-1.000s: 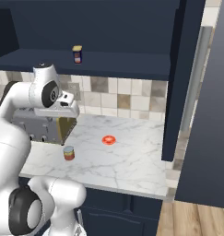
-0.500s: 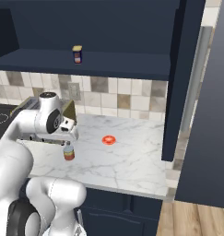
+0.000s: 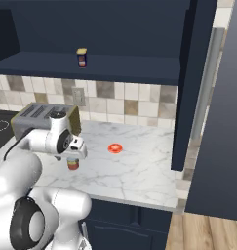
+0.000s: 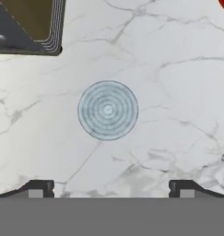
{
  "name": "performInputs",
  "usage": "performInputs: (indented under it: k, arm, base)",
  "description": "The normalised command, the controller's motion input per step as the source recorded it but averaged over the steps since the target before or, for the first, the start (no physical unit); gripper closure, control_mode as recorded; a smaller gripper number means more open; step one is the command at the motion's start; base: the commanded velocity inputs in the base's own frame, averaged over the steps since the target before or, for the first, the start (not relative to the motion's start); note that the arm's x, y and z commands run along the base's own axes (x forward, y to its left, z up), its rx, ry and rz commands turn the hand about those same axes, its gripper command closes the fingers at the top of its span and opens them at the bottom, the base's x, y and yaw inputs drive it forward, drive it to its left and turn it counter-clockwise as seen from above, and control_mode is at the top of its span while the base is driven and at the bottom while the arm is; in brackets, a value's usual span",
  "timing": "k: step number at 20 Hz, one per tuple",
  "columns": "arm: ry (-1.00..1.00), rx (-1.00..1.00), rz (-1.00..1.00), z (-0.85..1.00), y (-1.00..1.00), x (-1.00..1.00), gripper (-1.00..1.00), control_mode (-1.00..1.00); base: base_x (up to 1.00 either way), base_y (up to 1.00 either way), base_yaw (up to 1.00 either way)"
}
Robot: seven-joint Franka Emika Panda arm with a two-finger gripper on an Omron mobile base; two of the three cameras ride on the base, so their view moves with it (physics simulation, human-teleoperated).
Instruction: Restock the canned food cabinet by taking the new fresh canned food from the counter and placing it in the cabinet. Then, take the old canned food from the cabinet and place it on the counter.
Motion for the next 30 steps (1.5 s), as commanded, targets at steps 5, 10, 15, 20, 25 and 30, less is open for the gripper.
performInputs:
  k: [5,10,15,20,25,30]
  arm:
    - [0.11,0.00,0.00,-0.20,0.00,0.39,-1.00,-1.00]
    - [0.04,0.00,0.00,-0.21,0.01,0.27,-1.00,-1.00]
    - [0.00,0.00,0.00,-0.27,0.08,0.09,-1.00,-1.00]
    - [-0.01,0.00,0.00,-0.34,0.04,0.10,-1.00,-1.00]
    - [-0.05,0.00,0.00,-0.26,0.01,0.05,-1.00,-1.00]
    - [-0.02,0.00,0.00,-0.05,0.00,0.00,1.00,-1.00]
  base:
    - [0.00,0.00,0.00]
    - [0.00,0.00,0.00]
    - [0.00,0.00,0.00]
    - [0.00,0.00,0.00]
    - [0.00,0.00,0.00]
    - [0.00,0.00,0.00]
